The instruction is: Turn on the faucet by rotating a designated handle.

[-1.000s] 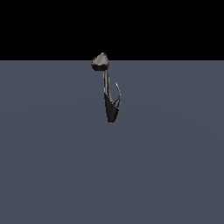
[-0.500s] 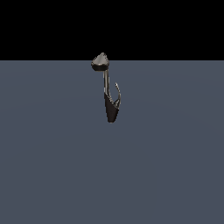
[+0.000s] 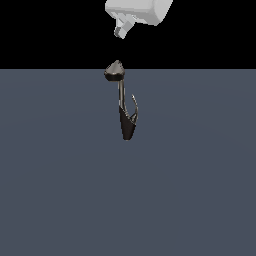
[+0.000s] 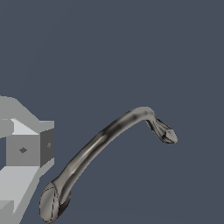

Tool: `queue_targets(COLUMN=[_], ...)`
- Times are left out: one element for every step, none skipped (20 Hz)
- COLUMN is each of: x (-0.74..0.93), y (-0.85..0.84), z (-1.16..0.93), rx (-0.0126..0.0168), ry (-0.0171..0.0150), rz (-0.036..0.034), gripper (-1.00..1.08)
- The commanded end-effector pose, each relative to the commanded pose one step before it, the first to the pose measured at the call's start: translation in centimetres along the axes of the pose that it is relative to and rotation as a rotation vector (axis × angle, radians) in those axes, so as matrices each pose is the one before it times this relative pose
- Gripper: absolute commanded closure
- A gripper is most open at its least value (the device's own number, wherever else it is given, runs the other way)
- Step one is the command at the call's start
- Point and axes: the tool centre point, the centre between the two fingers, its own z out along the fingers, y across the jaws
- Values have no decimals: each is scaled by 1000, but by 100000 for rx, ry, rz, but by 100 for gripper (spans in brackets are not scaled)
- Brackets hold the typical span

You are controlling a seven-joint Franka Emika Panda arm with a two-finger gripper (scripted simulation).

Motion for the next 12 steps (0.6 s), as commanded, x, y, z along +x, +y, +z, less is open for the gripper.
queue_targets(x=[2047,812,816,820,825,829,833,837,842,847,852,848], y=[-592,-244,-246,-248,-249,-251,-253,-255,-257,-259,-261,-261], z=[1160,469,475,481,486,491,496,501,505,509,513,511], rx=[2416,909,895,880,866,852,839,825,812,799,786,765], ry=[-2434,-969,-969,-969,-970,-969,-969,-968,-967,-966,-965,-953], rz=[7393,2931,2947,2962,2978,2992,3007,3021,3035,3048,3062,3044], gripper=[108,108,108,108,108,108,108,108,108,108,108,108])
